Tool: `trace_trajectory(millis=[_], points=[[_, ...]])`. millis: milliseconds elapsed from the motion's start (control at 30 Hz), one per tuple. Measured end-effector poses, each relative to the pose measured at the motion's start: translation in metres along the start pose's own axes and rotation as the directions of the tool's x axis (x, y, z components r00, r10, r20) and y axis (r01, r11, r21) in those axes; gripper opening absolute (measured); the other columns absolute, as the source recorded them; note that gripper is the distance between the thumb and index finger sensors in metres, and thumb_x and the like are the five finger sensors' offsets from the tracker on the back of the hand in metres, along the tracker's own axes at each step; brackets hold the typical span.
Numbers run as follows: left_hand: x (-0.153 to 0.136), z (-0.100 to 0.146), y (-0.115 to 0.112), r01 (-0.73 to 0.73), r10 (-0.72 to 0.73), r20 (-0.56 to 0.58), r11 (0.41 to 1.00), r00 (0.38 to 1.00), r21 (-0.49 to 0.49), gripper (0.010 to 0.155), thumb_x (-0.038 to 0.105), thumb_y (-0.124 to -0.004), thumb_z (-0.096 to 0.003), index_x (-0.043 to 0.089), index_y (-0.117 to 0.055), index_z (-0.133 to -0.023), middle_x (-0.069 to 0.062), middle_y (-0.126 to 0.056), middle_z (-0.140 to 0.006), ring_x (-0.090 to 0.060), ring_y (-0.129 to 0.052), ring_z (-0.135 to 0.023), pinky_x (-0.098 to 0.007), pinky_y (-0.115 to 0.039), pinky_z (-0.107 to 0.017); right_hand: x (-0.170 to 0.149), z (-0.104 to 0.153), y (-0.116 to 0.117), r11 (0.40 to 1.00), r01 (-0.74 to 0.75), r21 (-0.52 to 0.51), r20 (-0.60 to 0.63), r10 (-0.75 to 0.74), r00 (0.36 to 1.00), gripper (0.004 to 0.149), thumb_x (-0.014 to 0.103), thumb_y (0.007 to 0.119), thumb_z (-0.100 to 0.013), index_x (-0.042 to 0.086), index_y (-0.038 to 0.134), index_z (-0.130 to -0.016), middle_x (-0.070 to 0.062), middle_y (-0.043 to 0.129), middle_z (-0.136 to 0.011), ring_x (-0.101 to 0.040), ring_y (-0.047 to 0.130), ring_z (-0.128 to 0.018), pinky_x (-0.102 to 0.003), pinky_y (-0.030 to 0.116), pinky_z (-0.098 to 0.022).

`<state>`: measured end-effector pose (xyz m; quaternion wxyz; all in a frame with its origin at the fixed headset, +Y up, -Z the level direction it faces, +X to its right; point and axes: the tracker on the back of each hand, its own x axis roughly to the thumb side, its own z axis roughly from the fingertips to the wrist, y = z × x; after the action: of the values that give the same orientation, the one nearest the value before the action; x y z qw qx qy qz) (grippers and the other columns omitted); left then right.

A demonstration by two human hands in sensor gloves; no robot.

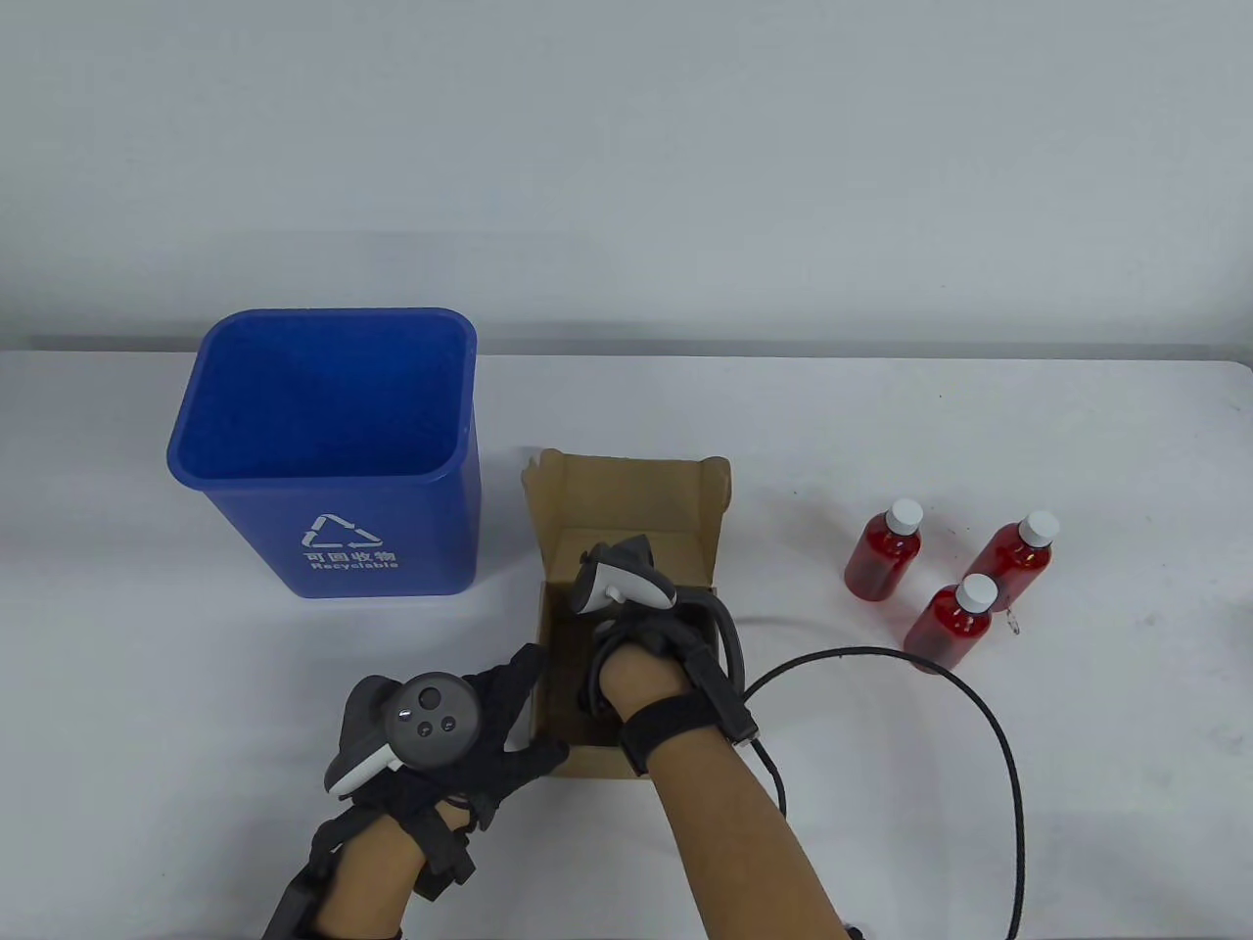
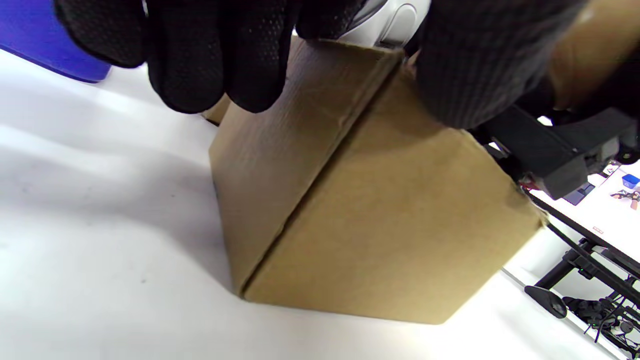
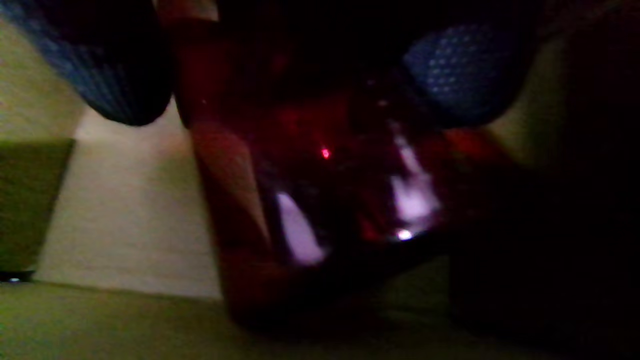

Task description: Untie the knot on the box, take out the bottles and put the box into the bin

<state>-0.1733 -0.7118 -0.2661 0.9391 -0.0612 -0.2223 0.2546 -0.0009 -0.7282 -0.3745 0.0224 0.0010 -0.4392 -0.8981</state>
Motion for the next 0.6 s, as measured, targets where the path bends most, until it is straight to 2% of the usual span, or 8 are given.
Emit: trace_trajectory(millis=[100,300,433,500,600], points=[[0.001,0.000,0.000,0.005,-0.005,-0.001,1.000,1.000,-0.006,0.091,0.059,-0.079,-0.0473,0.017,-0.035,-0.115,-0.020,-0.066,-0.106,-0.056,-0.074,-0.093,-0.071,-0.059,-0.067,0.001,0.004,-0.001,0.999,0.040,0.011,0.041,-0.041,0.998,0.086,0.057,0.079,-0.046,0.001,0.041,-0.099,-0.025,0.049,-0.098,-0.041,0.083,-0.076,-0.046,0.077,-0.049],[0.002,0.000,-0.001,0.010,-0.009,0.006,1.000,1.000,-0.008,0.092,0.060,-0.079,-0.0475,0.017,-0.033,-0.115,-0.020,-0.063,-0.107,-0.056,-0.073,-0.093,-0.071,-0.058,-0.067,-0.002,0.030,-0.018,0.991,0.119,-0.064,0.132,-0.109,0.985,0.086,0.056,0.080,-0.045,0.001,0.042,-0.099,-0.025,0.051,-0.097,-0.042,0.084,-0.075,-0.047,0.076,-0.049],[0.004,0.000,-0.002,0.018,-0.018,0.023,1.000,1.000,-0.013,0.087,0.059,-0.079,-0.0477,0.027,-0.037,-0.116,-0.020,-0.062,-0.108,-0.056,-0.073,-0.094,-0.071,-0.058,-0.068,-0.019,0.054,-0.034,0.972,0.191,-0.138,0.204,-0.161,0.966,0.086,0.055,0.081,-0.045,0.001,0.043,-0.099,-0.025,0.052,-0.096,-0.042,0.084,-0.074,-0.048,0.076,-0.049],[0.004,-0.001,-0.005,0.020,-0.019,0.021,0.999,1.000,-0.028,0.083,0.059,-0.079,-0.0478,0.026,-0.044,-0.116,-0.020,-0.064,-0.107,-0.056,-0.073,-0.094,-0.071,-0.058,-0.067,-0.033,0.067,-0.042,0.956,0.244,-0.163,0.241,-0.202,0.949,0.086,0.055,0.081,-0.045,0.001,0.043,-0.099,-0.025,0.051,-0.096,-0.042,0.083,-0.075,-0.049,0.076,-0.049],[0.005,-0.001,-0.005,0.017,-0.016,0.020,1.000,1.000,-0.025,0.084,0.060,-0.079,-0.0476,0.024,-0.043,-0.115,-0.020,-0.065,-0.107,-0.056,-0.074,-0.093,-0.070,-0.059,-0.067,-0.056,0.086,-0.053,0.923,0.313,-0.221,0.290,-0.245,0.925,0.085,0.055,0.082,-0.044,0.001,0.044,-0.099,-0.025,0.052,-0.096,-0.042,0.083,-0.075,-0.049,0.076,-0.049]])
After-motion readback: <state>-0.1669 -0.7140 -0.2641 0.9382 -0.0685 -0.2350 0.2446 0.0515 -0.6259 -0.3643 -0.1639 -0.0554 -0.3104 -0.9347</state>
